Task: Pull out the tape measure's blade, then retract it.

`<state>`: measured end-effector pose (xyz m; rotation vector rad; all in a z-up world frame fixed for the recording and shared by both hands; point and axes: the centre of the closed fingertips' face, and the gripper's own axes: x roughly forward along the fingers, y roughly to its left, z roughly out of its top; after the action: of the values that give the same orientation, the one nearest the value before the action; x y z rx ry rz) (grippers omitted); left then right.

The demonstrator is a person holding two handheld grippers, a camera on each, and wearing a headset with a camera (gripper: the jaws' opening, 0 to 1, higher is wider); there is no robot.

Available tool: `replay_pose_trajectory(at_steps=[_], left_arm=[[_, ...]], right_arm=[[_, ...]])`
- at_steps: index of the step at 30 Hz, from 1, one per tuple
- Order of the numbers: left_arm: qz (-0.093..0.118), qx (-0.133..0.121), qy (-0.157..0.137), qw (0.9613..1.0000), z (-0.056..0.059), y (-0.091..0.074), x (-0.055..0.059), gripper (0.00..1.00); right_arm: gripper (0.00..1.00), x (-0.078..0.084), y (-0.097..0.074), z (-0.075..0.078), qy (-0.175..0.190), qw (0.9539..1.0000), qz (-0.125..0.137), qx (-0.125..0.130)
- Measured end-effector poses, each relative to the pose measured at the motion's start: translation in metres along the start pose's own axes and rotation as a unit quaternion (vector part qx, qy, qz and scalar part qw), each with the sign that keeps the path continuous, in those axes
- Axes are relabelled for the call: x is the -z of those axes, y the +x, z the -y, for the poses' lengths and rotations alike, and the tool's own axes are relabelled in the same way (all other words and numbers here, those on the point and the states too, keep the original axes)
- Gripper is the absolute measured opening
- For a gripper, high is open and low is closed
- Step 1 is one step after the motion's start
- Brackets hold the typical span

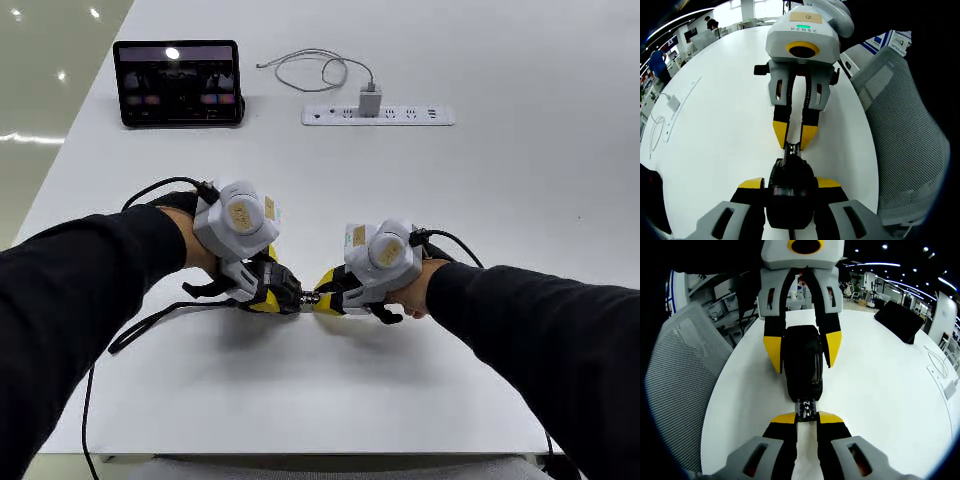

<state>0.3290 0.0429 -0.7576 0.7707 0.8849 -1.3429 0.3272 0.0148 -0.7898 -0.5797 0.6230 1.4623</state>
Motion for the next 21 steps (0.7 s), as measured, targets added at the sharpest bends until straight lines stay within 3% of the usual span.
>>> replay_pose_trajectory(at_steps=[11,15,21], left_arm=[[0.005,0.0,-0.005,1.0,-0.001,0.001,0.0,0.34],[0.005,-0.001,-0.005,1.0,-0.001,0.001,0.0,0.34],[0.005,-0.002,-0.008,1.0,-0.001,0.0,0.0,0.34]], right_arm=[[0.15,-0.006,0.008,0.003,0.0,1.0,-0.004,-0.002],[0.12,-0.008,0.016,0.0,-0.007,0.9999,-0.007,-0.002],[0.09,-0.006,0.012,0.003,-0.002,1.0,-0.004,-0.005]])
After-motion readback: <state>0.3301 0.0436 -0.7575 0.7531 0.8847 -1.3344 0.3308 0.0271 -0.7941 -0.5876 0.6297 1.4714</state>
